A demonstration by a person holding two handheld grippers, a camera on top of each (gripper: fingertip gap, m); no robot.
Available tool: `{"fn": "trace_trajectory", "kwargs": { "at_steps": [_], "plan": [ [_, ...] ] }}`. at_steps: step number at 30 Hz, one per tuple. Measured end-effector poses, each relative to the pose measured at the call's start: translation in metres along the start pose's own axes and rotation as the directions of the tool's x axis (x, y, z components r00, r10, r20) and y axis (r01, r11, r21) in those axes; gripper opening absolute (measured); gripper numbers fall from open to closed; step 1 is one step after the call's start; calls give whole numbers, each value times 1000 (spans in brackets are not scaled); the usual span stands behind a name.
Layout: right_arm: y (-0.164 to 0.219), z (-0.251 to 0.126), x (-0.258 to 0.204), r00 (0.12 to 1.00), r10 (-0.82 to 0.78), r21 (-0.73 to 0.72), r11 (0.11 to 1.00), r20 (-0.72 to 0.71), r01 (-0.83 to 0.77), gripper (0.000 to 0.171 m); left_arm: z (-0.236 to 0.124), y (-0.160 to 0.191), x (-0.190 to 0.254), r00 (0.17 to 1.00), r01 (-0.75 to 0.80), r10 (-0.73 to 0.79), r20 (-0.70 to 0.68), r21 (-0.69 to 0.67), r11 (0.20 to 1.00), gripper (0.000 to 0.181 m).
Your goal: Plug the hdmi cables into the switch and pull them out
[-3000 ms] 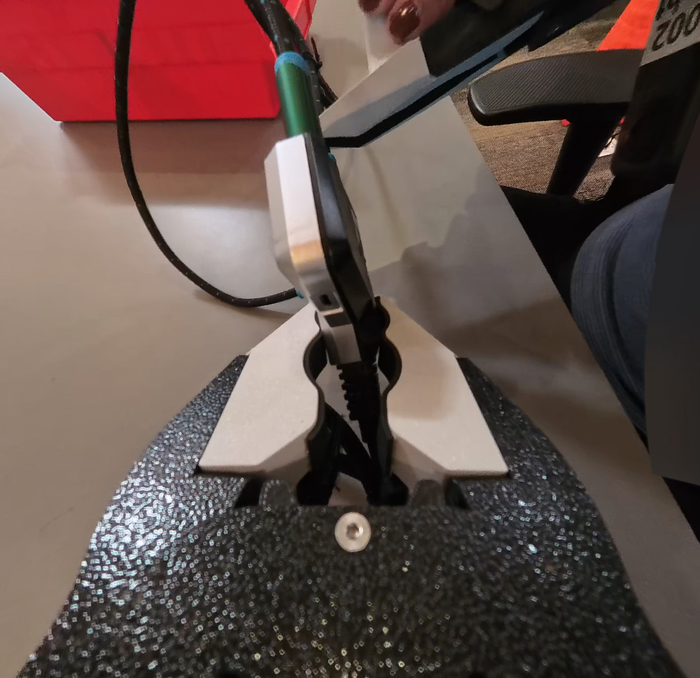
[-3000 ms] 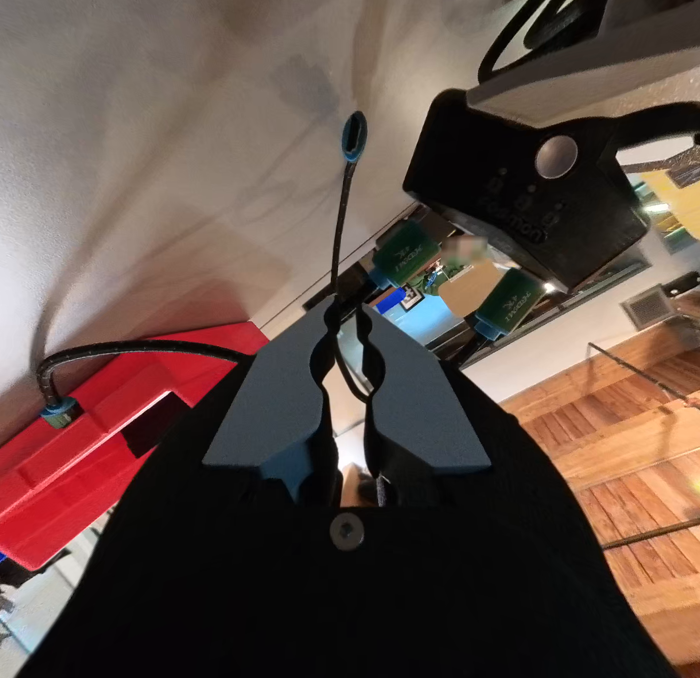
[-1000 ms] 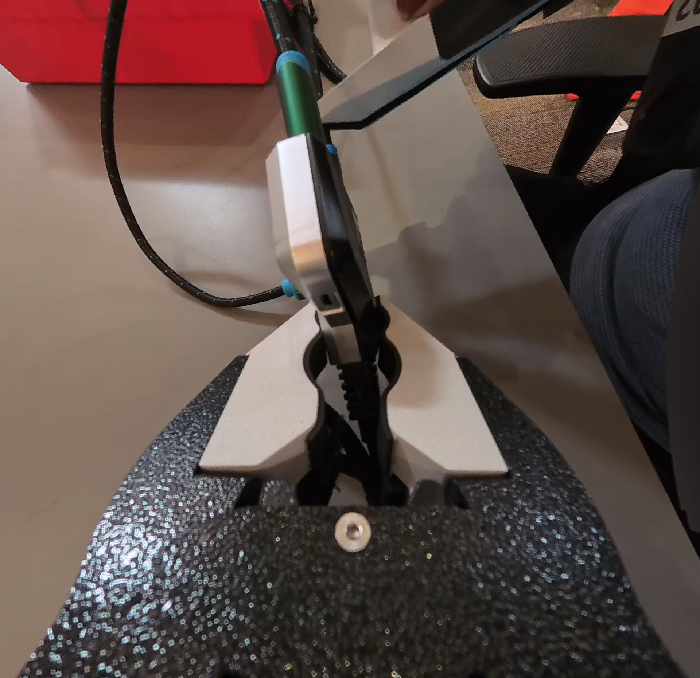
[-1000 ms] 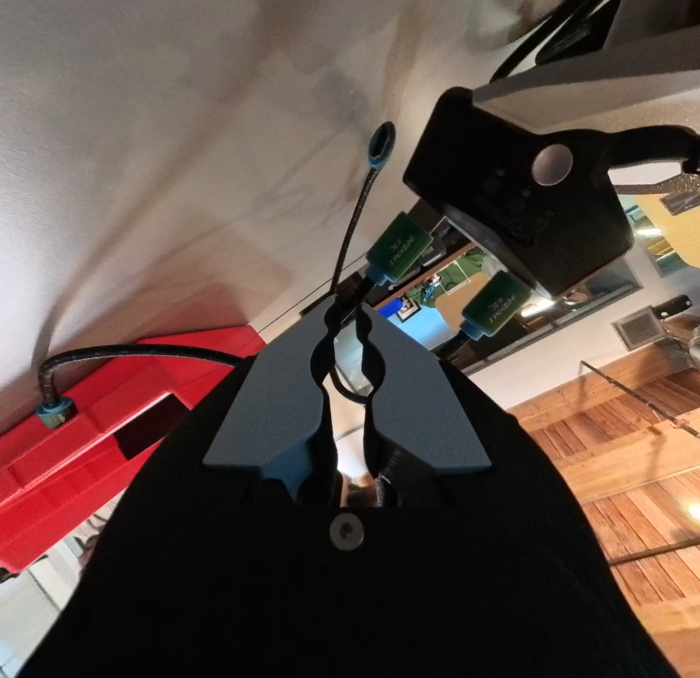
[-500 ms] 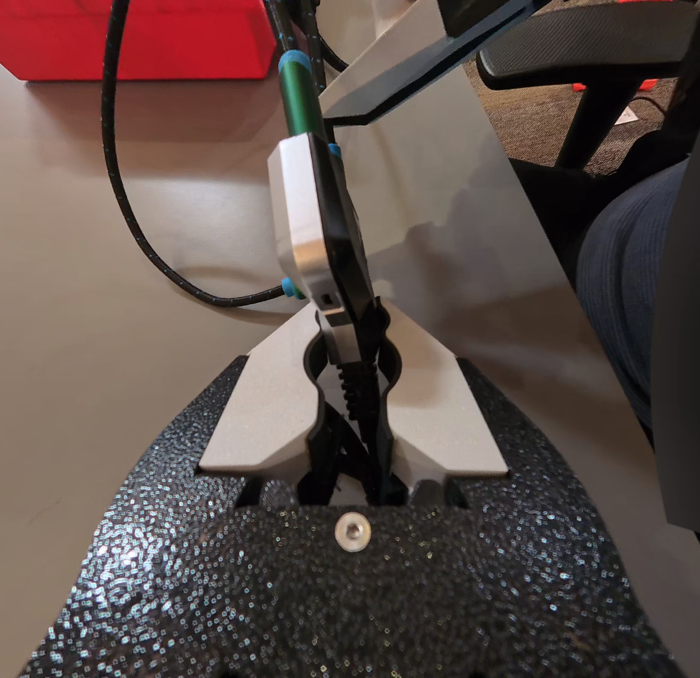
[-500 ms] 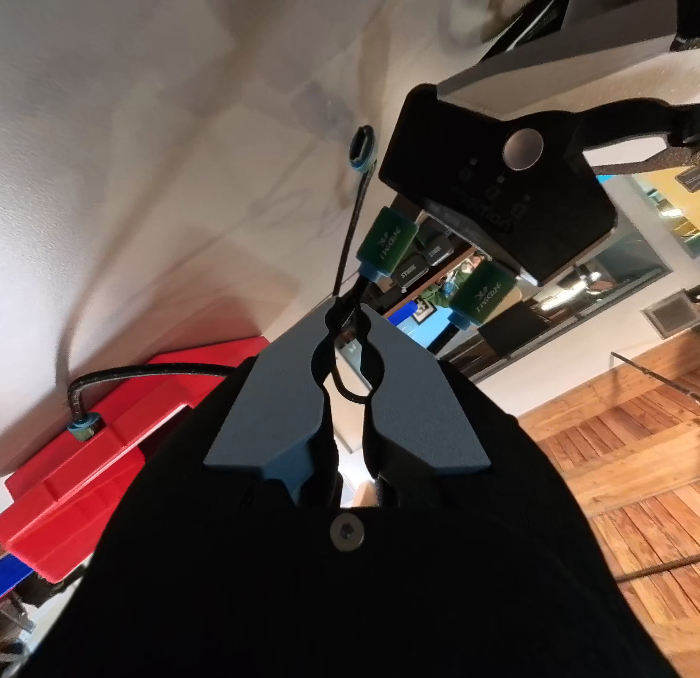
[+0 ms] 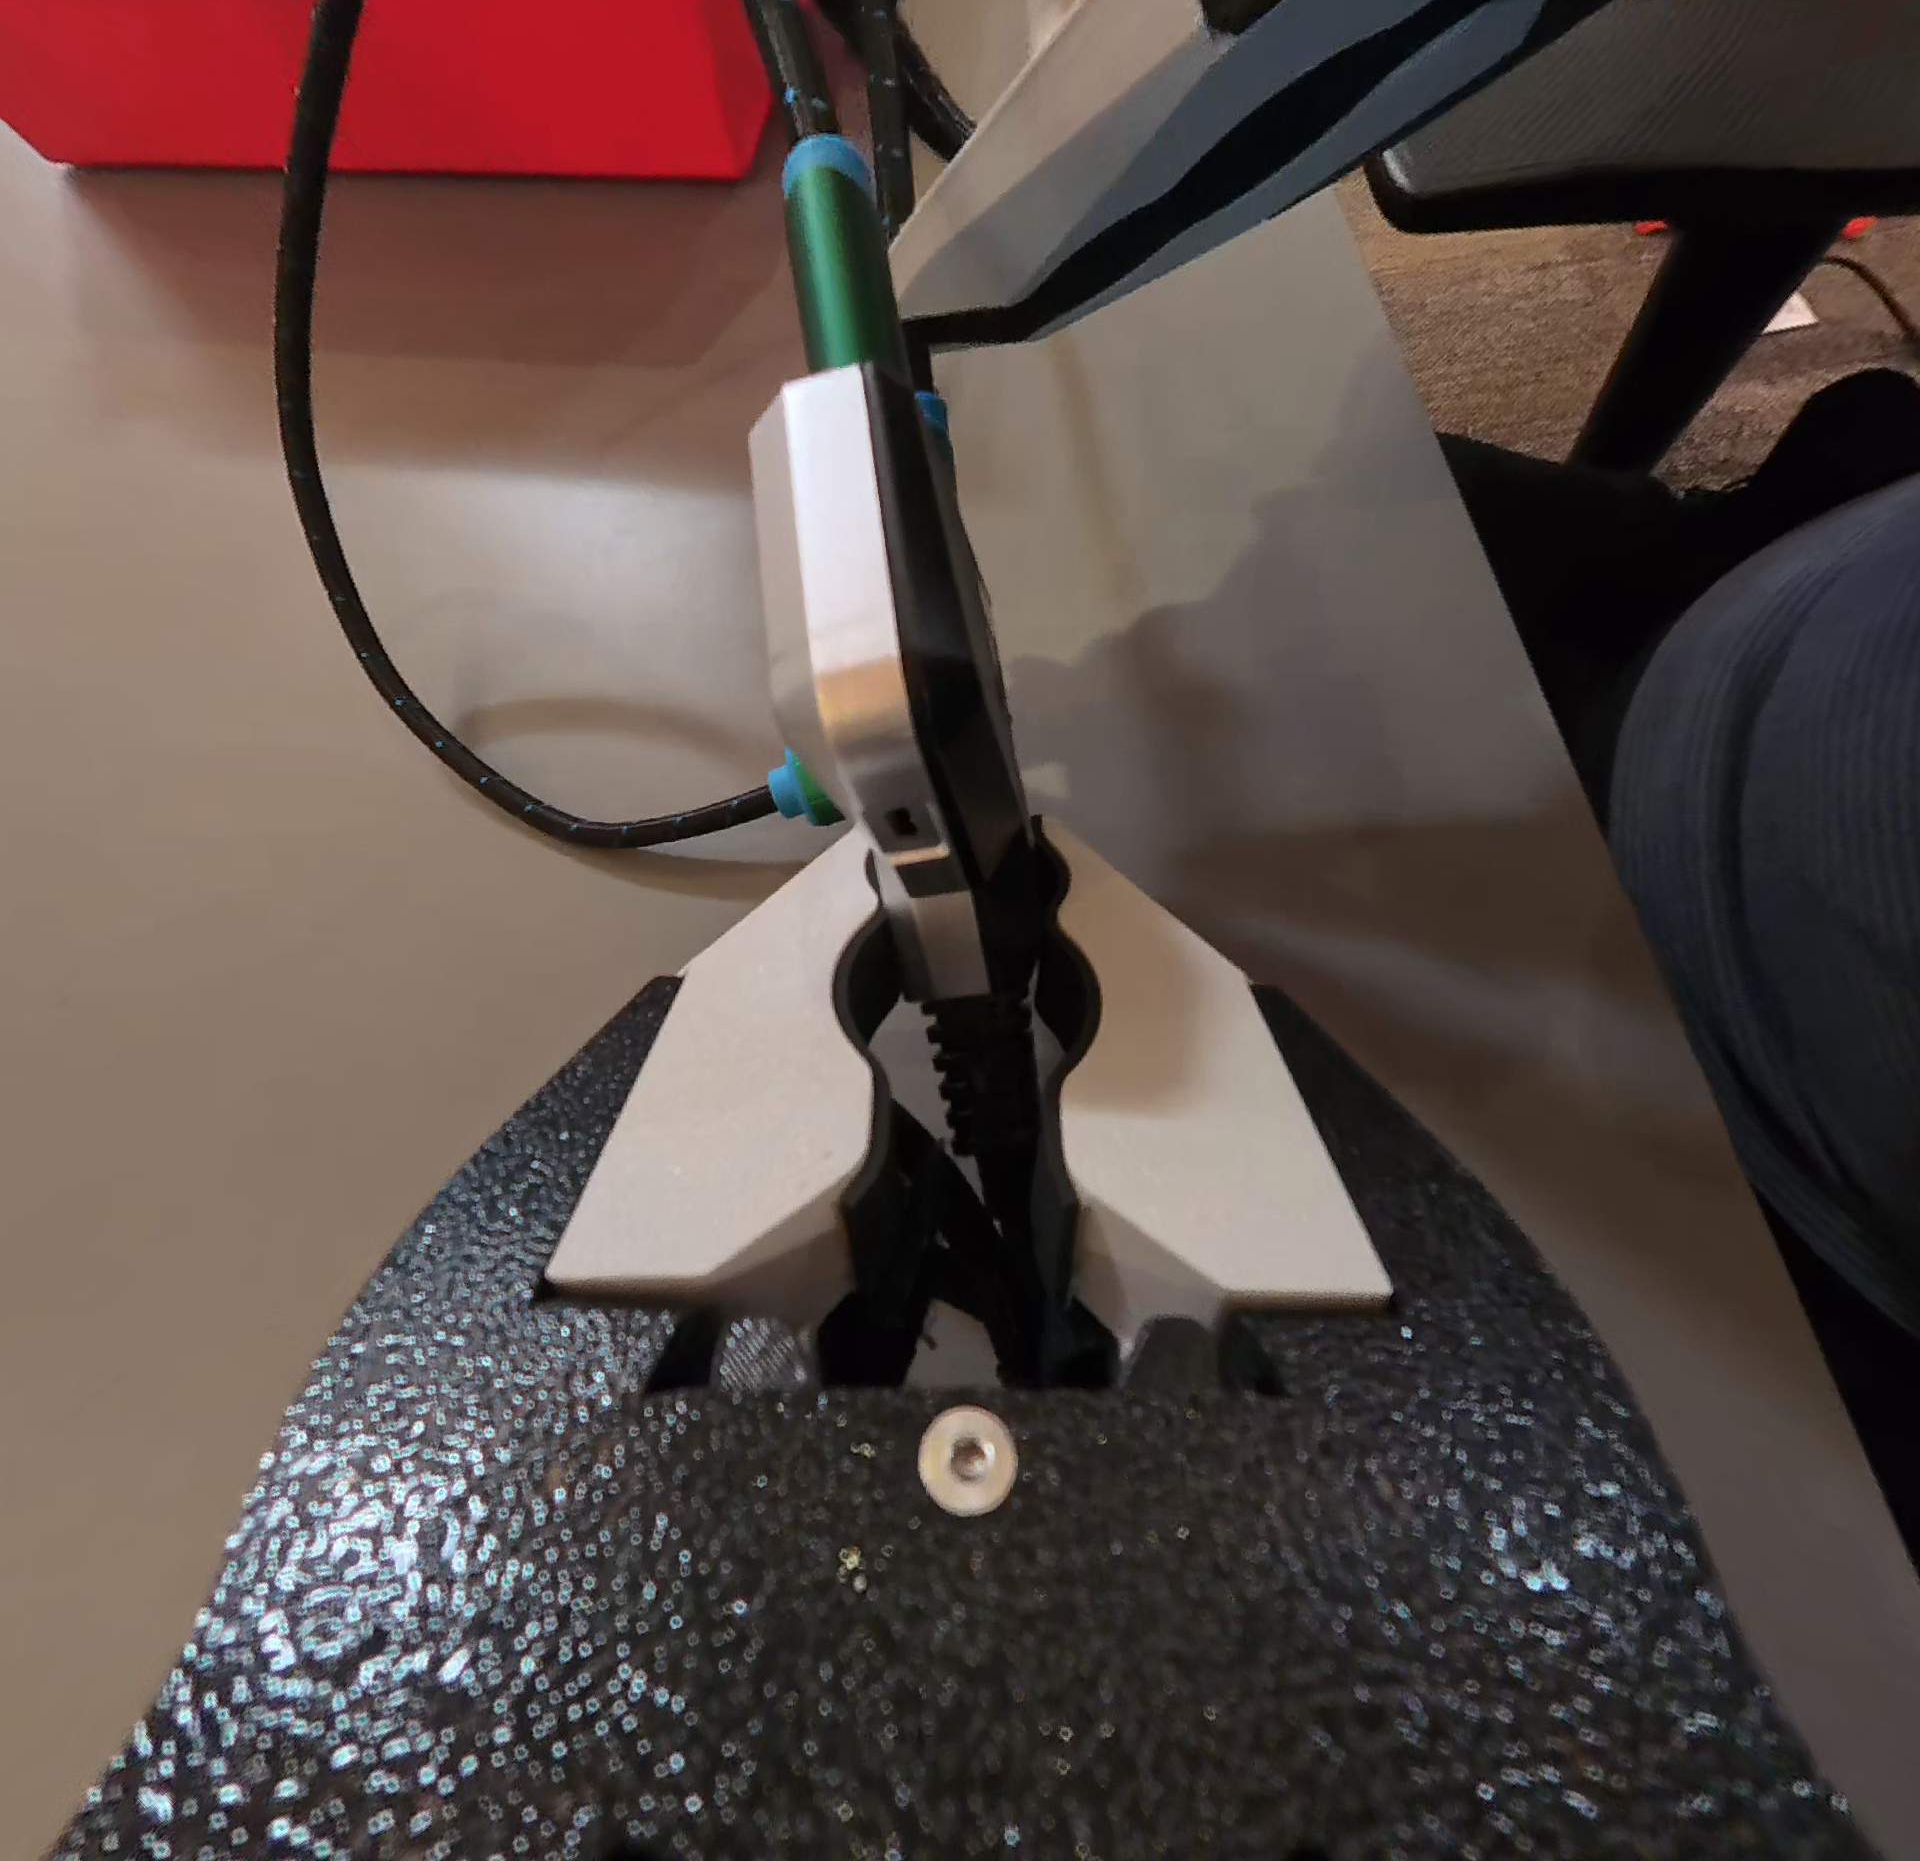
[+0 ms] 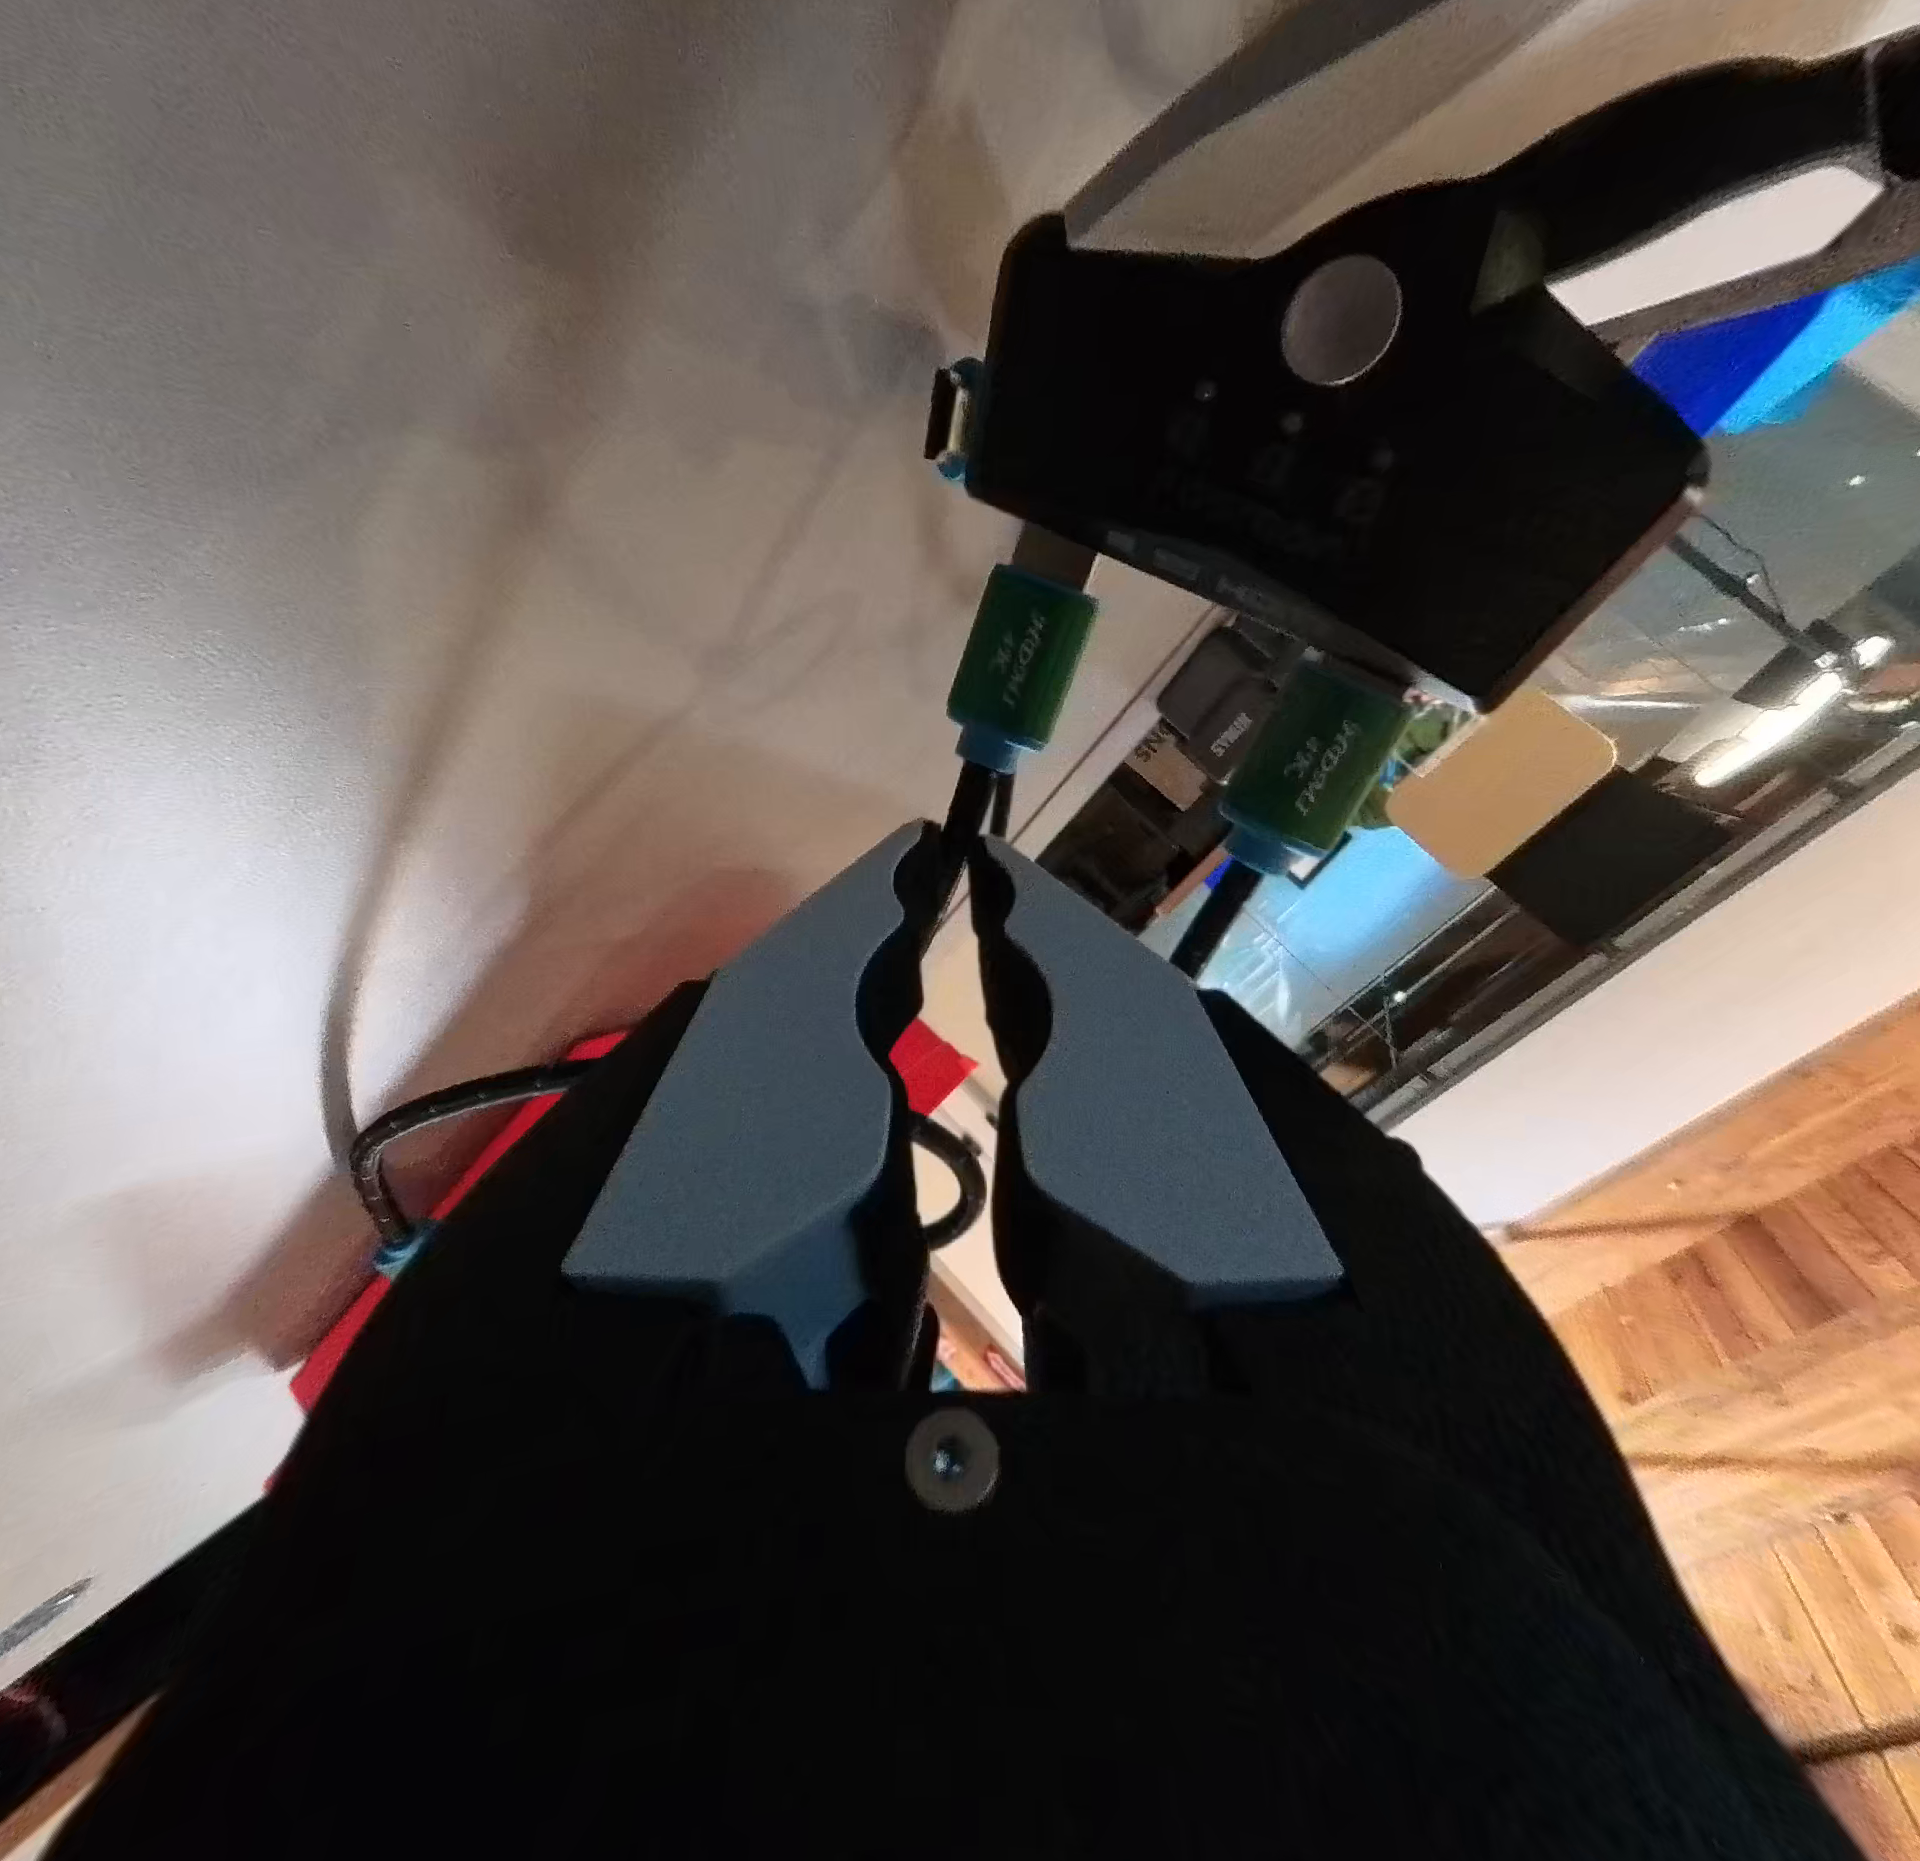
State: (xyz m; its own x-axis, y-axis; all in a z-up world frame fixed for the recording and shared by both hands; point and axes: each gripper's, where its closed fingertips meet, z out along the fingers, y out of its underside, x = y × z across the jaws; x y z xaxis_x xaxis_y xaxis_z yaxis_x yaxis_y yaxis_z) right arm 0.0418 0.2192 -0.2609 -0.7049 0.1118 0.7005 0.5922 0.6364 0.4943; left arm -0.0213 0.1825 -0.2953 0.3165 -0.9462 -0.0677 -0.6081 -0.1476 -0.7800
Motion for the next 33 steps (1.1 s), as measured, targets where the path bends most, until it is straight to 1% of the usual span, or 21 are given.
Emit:
{"fn": "trace_trajectory", "kwargs": {
  "at_steps": [7, 11, 16, 18, 24, 29, 31, 33],
  "plan": [
    [-1, 2, -5, 1000, 10, -3, 1000, 21, -10, 2, 5, 1, 1, 1000, -14, 14, 13, -16, 1000, 20],
    [1, 5, -2, 999, 45, -3, 999, 7, -45, 2, 6, -1, 3, 1000, -22, 22, 6, 4, 1000, 20],
    [0, 4, -7, 998, 59, 8, 998, 31, -59, 1, 8, 0, -1, 999, -21, 20, 30, 10, 1000, 19],
    [-2, 4, -7, 996, 78, 24, 997, 35, -79, 2, 8, -3, 2, 1000, -5, 5, 1, 37, 999, 19],
    [-2, 3, -3, 994, 109, 21, 994, 22, -110, 1, 8, -4, 0, 1000, -4, 4, 12, 51, 999, 19],
    [-2, 9, -6, 994, 106, 3, 994, 33, -106, 1, 11, -1, -1, 999, -11, 10, 31, 24, 1000, 19],
    [1, 15, -7, 989, 143, -19, 990, 36, -142, 3, 12, 1, -6, 998, -6, 5, 59, 15, 1000, 20],
    [6, 18, 2, 976, 218, -11, 976, -11, -218, 7, 9, -2, -13, 996, 11, -15, 92, 42, 999, 20]
  ]
}}
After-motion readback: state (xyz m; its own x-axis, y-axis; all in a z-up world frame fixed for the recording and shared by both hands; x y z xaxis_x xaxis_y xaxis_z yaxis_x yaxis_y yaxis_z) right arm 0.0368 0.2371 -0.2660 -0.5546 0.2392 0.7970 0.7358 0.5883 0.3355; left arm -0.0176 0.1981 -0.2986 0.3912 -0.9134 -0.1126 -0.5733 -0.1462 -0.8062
